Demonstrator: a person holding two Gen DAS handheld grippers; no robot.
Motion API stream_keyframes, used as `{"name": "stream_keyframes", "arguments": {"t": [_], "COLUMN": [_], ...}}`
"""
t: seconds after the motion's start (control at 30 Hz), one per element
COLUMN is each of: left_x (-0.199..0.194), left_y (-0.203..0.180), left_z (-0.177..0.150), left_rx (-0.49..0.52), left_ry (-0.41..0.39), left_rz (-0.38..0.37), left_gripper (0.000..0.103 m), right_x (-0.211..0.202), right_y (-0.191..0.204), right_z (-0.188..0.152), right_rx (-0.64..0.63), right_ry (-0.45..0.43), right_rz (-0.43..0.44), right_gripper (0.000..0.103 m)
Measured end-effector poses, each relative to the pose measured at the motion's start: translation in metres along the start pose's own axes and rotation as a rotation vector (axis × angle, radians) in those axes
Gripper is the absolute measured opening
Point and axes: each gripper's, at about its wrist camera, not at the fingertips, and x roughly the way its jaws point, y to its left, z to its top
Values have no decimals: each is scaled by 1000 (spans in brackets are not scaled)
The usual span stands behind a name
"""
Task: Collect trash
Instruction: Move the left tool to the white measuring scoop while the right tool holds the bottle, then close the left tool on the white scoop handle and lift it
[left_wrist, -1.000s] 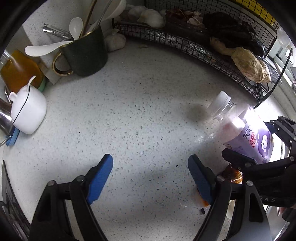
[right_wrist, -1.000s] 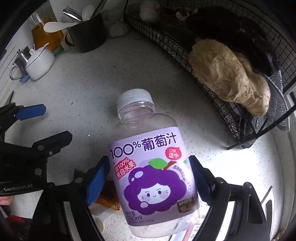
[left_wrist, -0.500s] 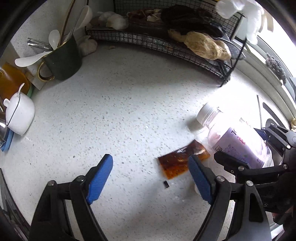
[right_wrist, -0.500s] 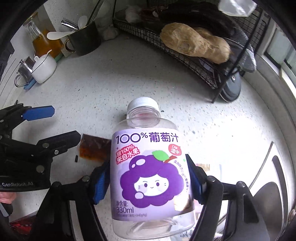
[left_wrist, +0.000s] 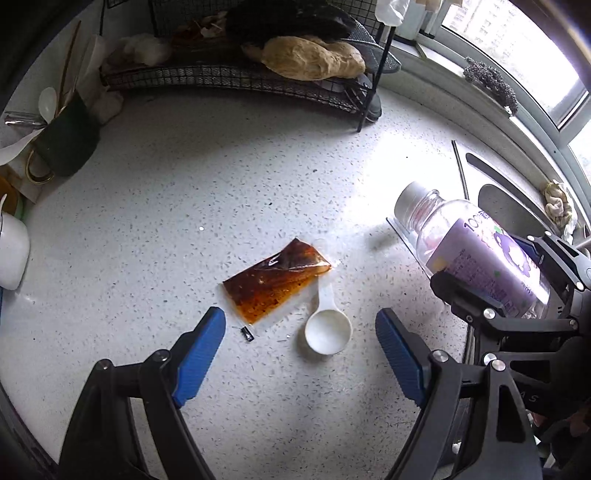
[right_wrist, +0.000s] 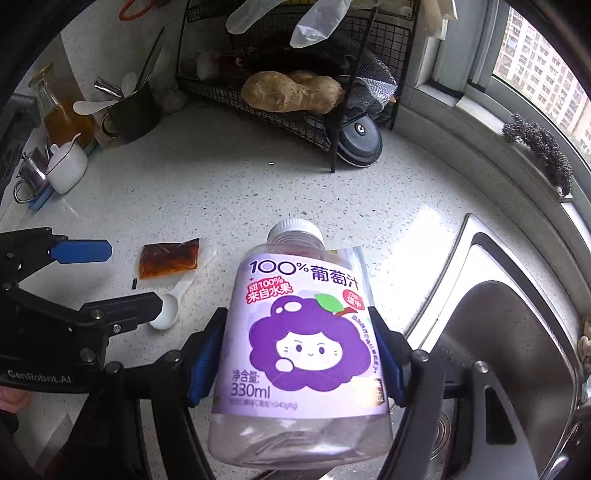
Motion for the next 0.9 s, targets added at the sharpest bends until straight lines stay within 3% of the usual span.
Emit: {"name": "stream_keyframes", "arguments": {"t": [0.2,0.53,0.73,0.87,0.9], "left_x": [23,42,36,32,31], "left_y": [-7,-20,-22,-26,-28], "left_z": [3,10,6,-1,-3], "left_rx": [20,15,1,-4,-2], "left_ry": [44,70,69,72,69], "left_rz": [-12,26,45,36,37], "left_gripper": [82,81,57,55,50], "right_x": [13,17,15,13,12], "right_y": [0,-3,-5,-5,-5], "right_z": [-12,-8,-11,-13,-13], "right_rx": [21,32,24,30,32], "right_ry": [11,9,10,11,10], "right_rz": [-26,9,30,36,36], "right_gripper": [69,69,69,69,69]}}
